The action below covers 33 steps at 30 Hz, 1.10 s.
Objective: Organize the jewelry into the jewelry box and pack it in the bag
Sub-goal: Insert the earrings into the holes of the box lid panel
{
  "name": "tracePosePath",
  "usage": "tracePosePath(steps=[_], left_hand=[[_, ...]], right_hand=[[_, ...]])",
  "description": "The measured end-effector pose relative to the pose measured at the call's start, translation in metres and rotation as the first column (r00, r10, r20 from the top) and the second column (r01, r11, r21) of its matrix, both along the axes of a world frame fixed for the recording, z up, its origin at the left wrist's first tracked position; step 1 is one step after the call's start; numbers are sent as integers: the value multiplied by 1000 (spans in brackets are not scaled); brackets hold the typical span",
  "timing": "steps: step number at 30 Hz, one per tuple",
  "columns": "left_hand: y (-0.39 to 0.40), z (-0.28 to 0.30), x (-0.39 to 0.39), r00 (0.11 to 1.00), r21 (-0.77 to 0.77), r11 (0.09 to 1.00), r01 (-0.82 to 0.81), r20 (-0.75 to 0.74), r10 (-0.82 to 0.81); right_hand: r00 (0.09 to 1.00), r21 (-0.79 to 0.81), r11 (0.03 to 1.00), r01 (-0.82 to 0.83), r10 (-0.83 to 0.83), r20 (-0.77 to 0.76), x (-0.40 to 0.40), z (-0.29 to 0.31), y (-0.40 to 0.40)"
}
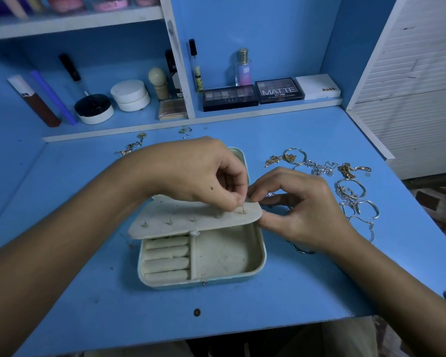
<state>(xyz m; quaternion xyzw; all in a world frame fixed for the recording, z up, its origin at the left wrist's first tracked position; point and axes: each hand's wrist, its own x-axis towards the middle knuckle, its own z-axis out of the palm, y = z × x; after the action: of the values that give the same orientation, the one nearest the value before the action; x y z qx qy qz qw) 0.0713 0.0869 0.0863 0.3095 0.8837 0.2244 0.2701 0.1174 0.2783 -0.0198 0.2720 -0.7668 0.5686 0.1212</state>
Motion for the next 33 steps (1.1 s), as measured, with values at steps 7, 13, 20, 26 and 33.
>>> tracePosePath(steps=[7,13,20,26,33], left_hand=[[-32,0,-8,991,104,986,-133,19,132],[-91,-15,-17,931,400,851,-341,15,365],[-120,-41,-7,798,581,629,-516,58,600],[-121,-56,-1,721,667,450,-593,192,666],[-119,-80,1,676,668,456,-589,97,730]], right_hand=[[999,-52,997,53,-53,10,-2,2,-4],[990,-89,993,78,-67,121,-7,13,-9],[973,-81,987,138,-120,197,-19,25,-15],[951,-2,979,204,-198,238,-34,29,-20],[902,146,953,266,-300,311,-52,25,-21]])
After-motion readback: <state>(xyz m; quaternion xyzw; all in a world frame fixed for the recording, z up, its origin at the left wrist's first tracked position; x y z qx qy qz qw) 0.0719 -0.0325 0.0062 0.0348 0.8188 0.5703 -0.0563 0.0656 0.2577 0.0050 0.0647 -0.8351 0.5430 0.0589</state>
